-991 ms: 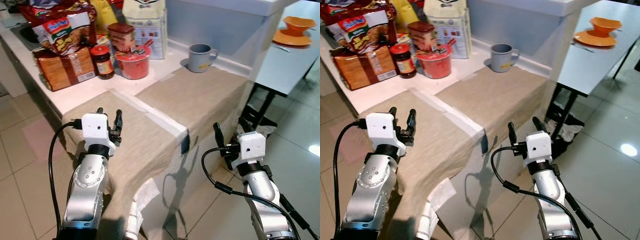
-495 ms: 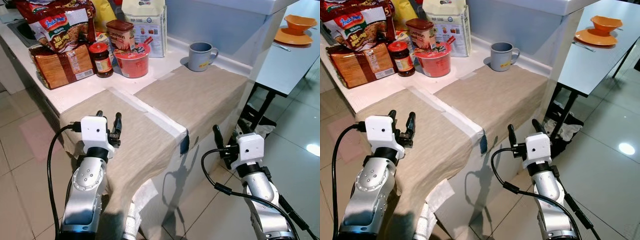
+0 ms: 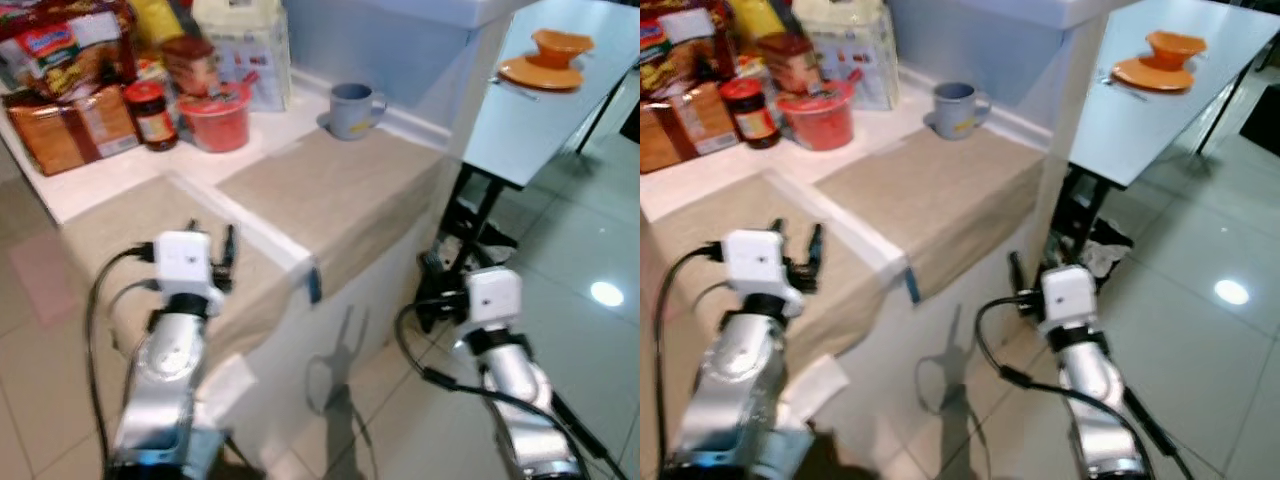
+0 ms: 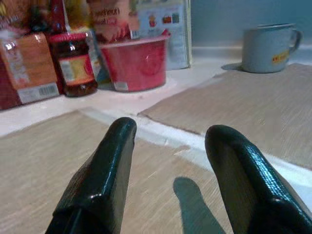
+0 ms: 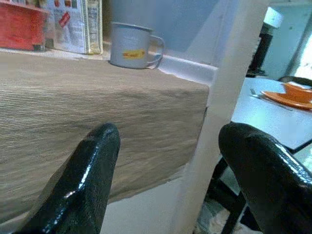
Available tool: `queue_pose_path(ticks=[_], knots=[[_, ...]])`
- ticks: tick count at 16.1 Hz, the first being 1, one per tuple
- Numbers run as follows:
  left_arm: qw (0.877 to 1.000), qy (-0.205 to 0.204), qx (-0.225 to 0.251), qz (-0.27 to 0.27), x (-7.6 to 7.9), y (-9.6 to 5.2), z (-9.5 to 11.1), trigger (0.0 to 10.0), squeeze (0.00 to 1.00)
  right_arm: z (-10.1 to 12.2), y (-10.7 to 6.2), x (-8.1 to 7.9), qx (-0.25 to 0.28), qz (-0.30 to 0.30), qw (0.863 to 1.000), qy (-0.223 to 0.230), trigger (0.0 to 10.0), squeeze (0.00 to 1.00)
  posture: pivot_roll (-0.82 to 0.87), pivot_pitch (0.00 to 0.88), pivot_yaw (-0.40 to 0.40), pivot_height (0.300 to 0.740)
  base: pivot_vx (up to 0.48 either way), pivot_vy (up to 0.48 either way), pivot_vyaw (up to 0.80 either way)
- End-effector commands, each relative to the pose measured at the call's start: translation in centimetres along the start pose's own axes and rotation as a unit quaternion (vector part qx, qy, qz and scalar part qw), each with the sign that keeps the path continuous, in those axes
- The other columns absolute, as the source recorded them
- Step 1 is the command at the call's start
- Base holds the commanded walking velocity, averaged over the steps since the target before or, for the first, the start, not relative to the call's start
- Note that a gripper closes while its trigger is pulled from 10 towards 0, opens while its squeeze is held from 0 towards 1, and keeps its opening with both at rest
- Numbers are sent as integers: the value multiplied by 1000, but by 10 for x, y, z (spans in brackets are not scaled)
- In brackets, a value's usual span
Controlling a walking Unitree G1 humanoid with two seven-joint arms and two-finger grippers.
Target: Setting the table
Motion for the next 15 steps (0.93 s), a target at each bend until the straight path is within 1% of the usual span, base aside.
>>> queue_pose_path(ticks=[1,2,7,8,10,15], knots=[[1000,-7,3,-3,5,2,3,10000,0,1,0,7,-2,-4,1000,-14,10000,0,-103,0,66,740,0,-439,0],[1000,-12,3,-3,5,2,3,10000,0,1,0,7,-2,-4,1000,-15,10000,0,-103,0,66,740,0,-416,0],[1000,-14,3,-6,7,2,4,10000,0,1,3,9,-5,-8,1000,-22,10000,0,-101,0,62,740,0,0,728],[1000,-15,3,-8,9,3,4,10000,0,0,3,10,-4,-10,1000,-10,10000,0,-105,0,62,740,0,0,669],[1000,-15,3,-10,10,3,5,10000,0,1,3,11,-5,-11,1000,-17,10000,0,-109,0,65,740,0,0,0],[1000,-17,15,-18,13,7,11,10000,0,1,-1,10,-5,-12,1000,-18,10000,0,-117,0,74,740,0,0,0]])
Point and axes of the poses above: a point about 5 cm out from each wrist's last joint towards the gripper, its own y axis pointing out of the wrist towards the gripper, its own z axis along the axis of the wrist's last joint, x = y × z, the point moved 2 cm from there along y, pointing out of the wrist towards the gripper, and after that the axes turned 13 degrees about y, right-handed, at the moved point
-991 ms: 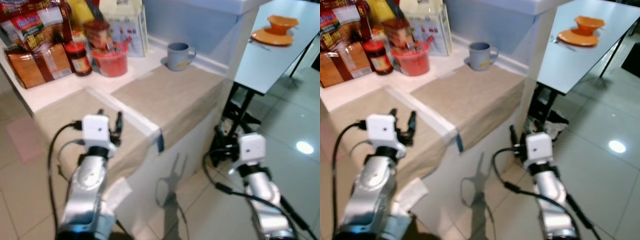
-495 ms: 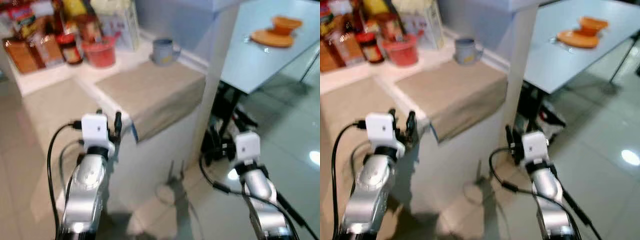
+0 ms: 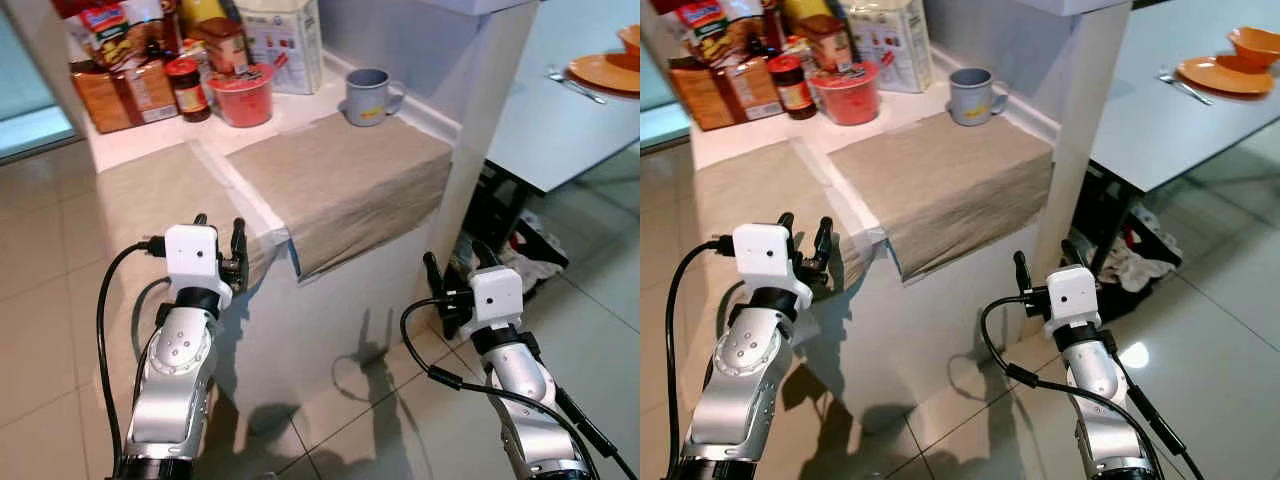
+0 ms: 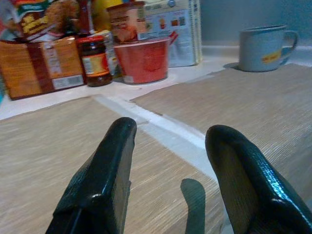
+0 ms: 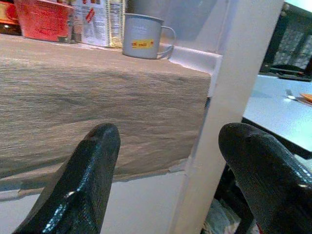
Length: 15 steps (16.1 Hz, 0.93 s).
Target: Setting the table
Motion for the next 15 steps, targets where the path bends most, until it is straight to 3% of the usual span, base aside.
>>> queue_pose_path(ticks=[1,5,9,13,15], knots=[[1000,2,3,-5,1,2,3,10000,0,2,0,-1,2,-1,1000,4,10000,0,-117,0,74,740,480,0,0],[1000,-1,14,-4,3,2,7,10000,0,2,2,-2,4,2,1000,6,10000,0,-116,0,70,740,480,0,0],[1000,2,20,-9,5,1,9,10000,0,3,3,-2,5,4,1000,1,10000,0,-115,0,66,740,467,0,692],[1000,-6,24,-14,8,0,10,10000,0,3,3,-1,2,1,1000,5,10000,0,-117,0,66,740,397,-263,0],[1000,-10,27,-13,8,-1,11,10000,0,2,2,-1,1,2,1000,5,10000,0,-117,0,66,740,0,0,0]])
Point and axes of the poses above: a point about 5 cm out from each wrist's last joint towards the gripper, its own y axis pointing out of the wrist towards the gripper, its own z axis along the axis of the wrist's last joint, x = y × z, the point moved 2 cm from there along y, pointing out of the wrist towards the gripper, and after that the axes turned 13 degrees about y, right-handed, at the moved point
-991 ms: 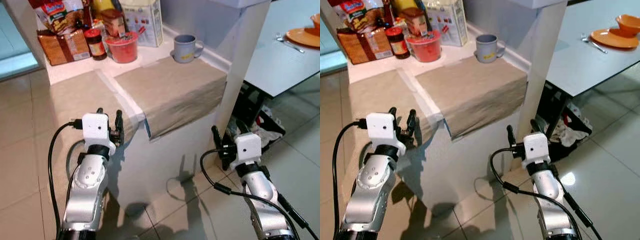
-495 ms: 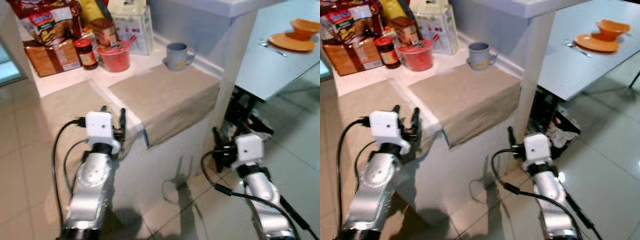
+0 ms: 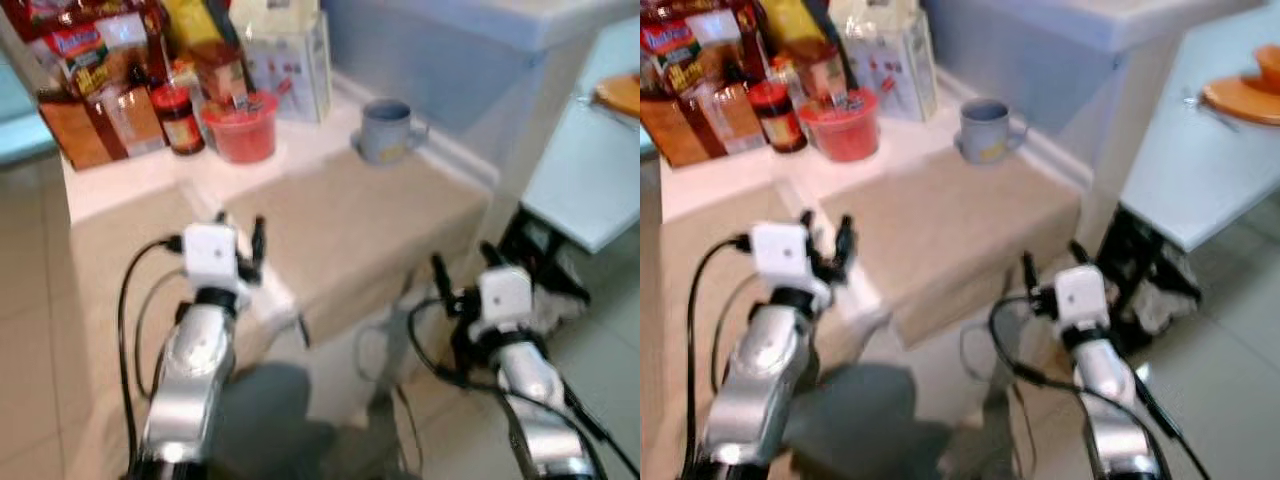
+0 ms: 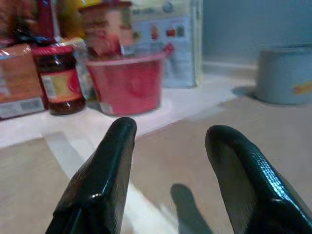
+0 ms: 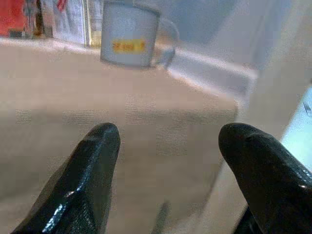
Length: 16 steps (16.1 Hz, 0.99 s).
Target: Setting the table
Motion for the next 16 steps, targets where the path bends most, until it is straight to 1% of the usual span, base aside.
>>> queue_pose_path(ticks=[1,2,3,5,7,9,10,12,14,15,16], knots=[[1000,7,2,14,-10,-1,1,10000,0,2,3,-7,5,9,1000,9,10000,0,-118,0,65,740,0,0,0],[1000,4,3,14,-10,-1,1,10000,0,2,3,-7,5,10,1000,10,10000,0,-117,0,65,740,0,0,0],[1000,10,5,12,-9,-1,2,10000,0,2,3,-7,5,10,1000,9,10000,0,-118,0,65,740,0,0,0],[1000,23,2,10,-8,0,2,10000,0,2,3,-7,5,11,1000,9,10000,0,-117,0,66,740,0,-480,0],[1000,22,3,10,-7,1,2,10000,0,2,3,-8,5,14,1000,5,10000,0,-117,0,67,740,0,0,0],[1000,23,2,9,-7,0,2,10000,0,3,3,-8,6,14,1000,6,10000,0,-118,0,68,740,0,0,675],[1000,26,-2,10,-7,1,1,10000,0,2,3,-9,3,14,1000,6,10000,0,-117,0,68,740,0,-461,731],[1000,19,-2,12,-8,1,1,10000,0,1,2,-8,0,11,1000,5,10000,0,-118,0,68,740,0,-444,0],[1000,21,-3,16,-9,1,1,10000,0,1,1,-7,0,8,1000,6,10000,0,-119,0,68,740,266,-398,0],[1000,16,-4,18,-9,0,0,10000,0,1,1,-6,0,7,1000,8,10000,0,-120,0,67,740,0,-341,0],[1000,12,-5,19,-9,0,0,10000,0,1,1,-6,0,7,1000,7,10000,0,-120,0,67,740,0,0,0]])
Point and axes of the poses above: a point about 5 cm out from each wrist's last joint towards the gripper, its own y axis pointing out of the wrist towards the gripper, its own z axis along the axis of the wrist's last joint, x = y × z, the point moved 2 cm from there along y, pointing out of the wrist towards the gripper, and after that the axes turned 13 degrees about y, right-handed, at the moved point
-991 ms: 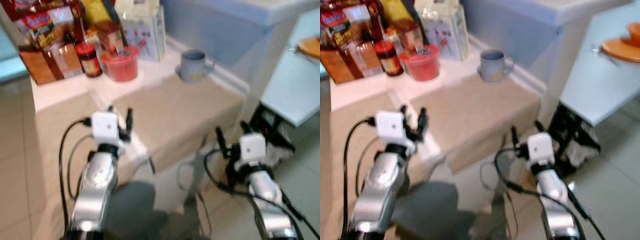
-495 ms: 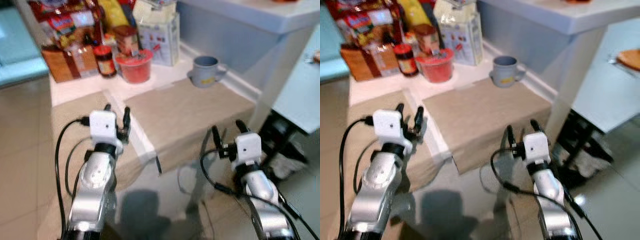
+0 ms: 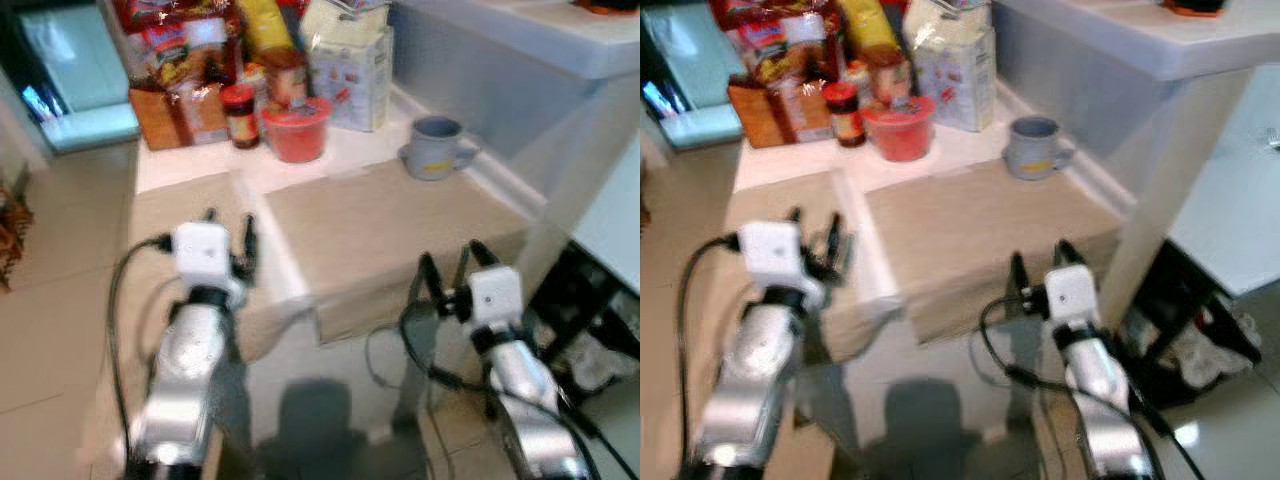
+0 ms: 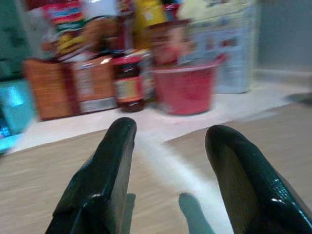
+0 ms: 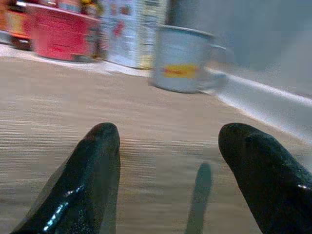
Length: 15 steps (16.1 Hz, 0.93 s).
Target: Setting the table
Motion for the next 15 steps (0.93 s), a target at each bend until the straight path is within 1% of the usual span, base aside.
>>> queue_pose_path(ticks=[1,4,6,8,9,10,11,12,13,15], knots=[[1000,5,-6,10,-8,0,-2,10000,0,3,3,-4,4,3,1000,4,10000,0,-120,0,67,740,0,0,0],[1000,9,-9,11,-8,1,-3,10000,0,3,3,-5,5,6,1000,3,10000,0,-119,0,68,740,0,0,0],[1000,14,-12,12,-8,1,-4,10000,0,3,3,-7,4,16,1000,-6,10000,0,-119,0,68,740,0,-456,791],[1000,13,-14,14,-9,1,-4,10000,0,2,3,-7,4,11,1000,1,10000,0,-118,0,67,740,0,-428,738],[1000,11,-14,16,-9,1,-4,10000,0,2,3,-7,3,12,1000,3,10000,0,-119,0,68,740,240,-412,738],[1000,6,-12,19,-10,1,-4,10000,0,1,4,-6,1,8,1000,5,10000,0,-119,0,68,740,304,-368,0],[1000,3,-12,21,-11,1,-4,10000,0,3,4,-7,7,11,1000,1,10000,0,-118,0,67,740,0,0,0],[1000,4,-12,21,-11,1,-4,10000,0,9,5,-7,19,11,1000,-2,10000,0,-118,0,67,740,0,0,0],[1000,5,-12,21,-12,1,-4,10000,0,21,8,-6,44,8,999,-4,10000,0,-118,0,66,740,0,0,0],[1000,8,-16,11,-12,2,-5,10000,0,42,12,2,78,-14,997,0,10000,0,-124,0,72,740,0,0,0]])
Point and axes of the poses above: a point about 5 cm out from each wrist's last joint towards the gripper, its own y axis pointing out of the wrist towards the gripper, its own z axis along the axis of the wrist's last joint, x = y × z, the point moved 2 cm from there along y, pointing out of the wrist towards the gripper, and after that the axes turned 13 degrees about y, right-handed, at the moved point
